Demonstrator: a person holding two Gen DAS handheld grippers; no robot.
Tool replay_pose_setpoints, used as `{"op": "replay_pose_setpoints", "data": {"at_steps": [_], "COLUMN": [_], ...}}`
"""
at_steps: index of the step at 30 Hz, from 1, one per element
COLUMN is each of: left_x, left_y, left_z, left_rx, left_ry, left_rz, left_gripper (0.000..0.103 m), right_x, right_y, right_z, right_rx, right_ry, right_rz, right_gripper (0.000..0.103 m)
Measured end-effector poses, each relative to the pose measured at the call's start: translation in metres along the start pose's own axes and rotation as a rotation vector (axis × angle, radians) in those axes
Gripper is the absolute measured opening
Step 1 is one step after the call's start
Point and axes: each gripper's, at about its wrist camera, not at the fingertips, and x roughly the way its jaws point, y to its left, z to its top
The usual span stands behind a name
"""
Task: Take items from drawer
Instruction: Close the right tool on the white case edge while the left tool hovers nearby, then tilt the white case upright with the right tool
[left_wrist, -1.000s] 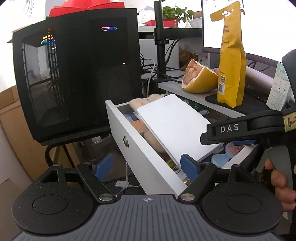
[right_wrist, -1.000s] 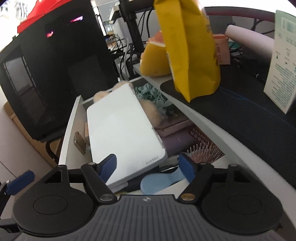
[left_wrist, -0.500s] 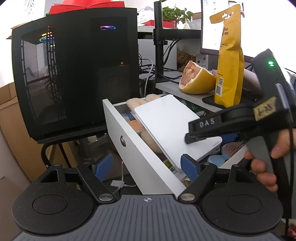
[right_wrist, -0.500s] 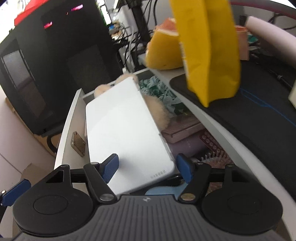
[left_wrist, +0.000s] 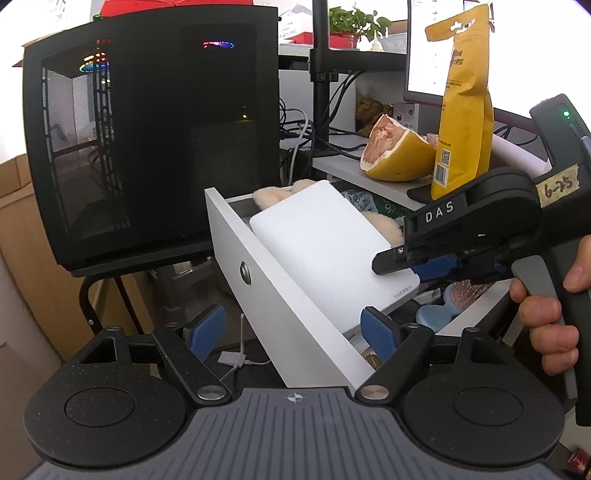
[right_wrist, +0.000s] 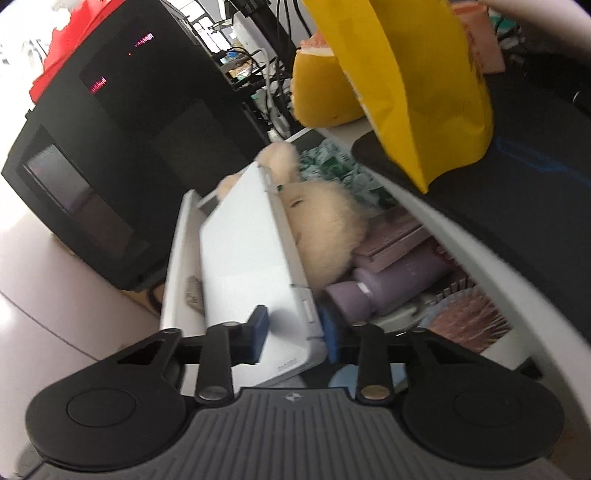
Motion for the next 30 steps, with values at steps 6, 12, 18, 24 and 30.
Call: {"op": "replay_pose_setpoints", "data": {"at_steps": [6,12,18,24,30], "left_x": [0.000,0.000,0.000,0.000,0.000], "left_y": [0.001,0.001,0.000,0.000,0.000], "left_z": [0.000,0.000,0.000,0.001,0.001], "left_rx": [-0.002,-0.002,0.000,0.000,0.000], "left_ry": [0.001,0.003,0.004,0.006,0.005], "left_rz": [0.000,0.004,0.005,0.007,0.008], "left_gripper": [0.085,0.085,0.085,0.085,0.085], "right_x": [0.001,0.010,0.017,0.025,0.032], "right_y": [-0.014,-0.023,-0.016,-0.006,0.005], "right_z": [0.000,-0.001,-0.001,0.004,0.004], "right_rx": [0.091,0.163,0.135,0.070,0.027], "right_ry": [-0.016,-0.020,-0.024,-0.003,0.008], "right_rz": [0.087,0.157,0.167,0.159,0.132], "right_gripper": [0.027,0.026,0.026,0.029,0.030]}}
